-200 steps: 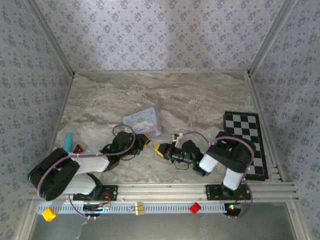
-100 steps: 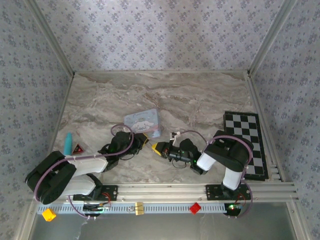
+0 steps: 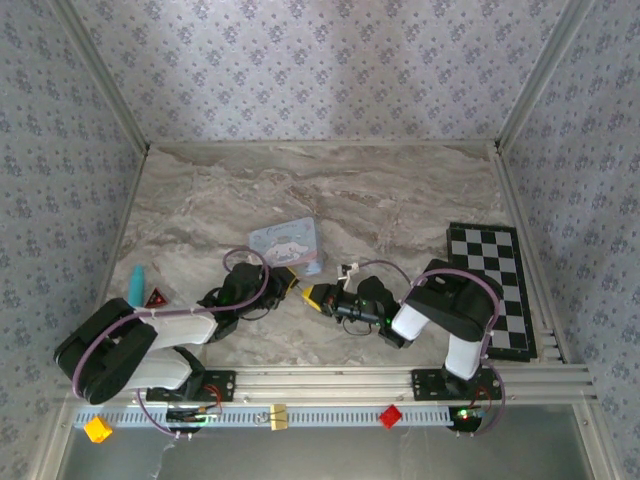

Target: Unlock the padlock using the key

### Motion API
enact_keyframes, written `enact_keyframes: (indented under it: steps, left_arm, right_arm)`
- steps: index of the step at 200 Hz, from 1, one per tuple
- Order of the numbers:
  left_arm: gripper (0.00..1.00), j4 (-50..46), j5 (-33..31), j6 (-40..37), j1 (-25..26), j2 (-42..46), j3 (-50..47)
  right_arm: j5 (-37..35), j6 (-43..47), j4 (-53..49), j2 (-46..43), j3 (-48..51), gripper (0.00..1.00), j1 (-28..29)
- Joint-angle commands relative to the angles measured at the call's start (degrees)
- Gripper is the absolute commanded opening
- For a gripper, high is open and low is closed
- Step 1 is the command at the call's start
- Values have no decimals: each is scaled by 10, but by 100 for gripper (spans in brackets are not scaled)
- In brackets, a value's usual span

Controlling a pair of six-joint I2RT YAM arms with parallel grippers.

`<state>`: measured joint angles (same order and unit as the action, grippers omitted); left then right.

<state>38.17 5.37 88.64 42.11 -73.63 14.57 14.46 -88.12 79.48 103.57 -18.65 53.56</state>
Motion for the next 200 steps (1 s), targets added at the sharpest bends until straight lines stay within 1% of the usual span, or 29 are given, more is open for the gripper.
enact_keyframes:
  steps: [1,63,200]
  left_arm:
    - [0,47,19,11,-1,-6,8]
    - [0,69,30,16,-1,-19,14]
    - [0,102,27,17,-2,-22,9]
  right_arm:
    - [8,-2,4,1,-10,0,-7]
    - [16,-7,5,5,-16,0,-18]
    - [9,0,4,-7,-10,0,-16]
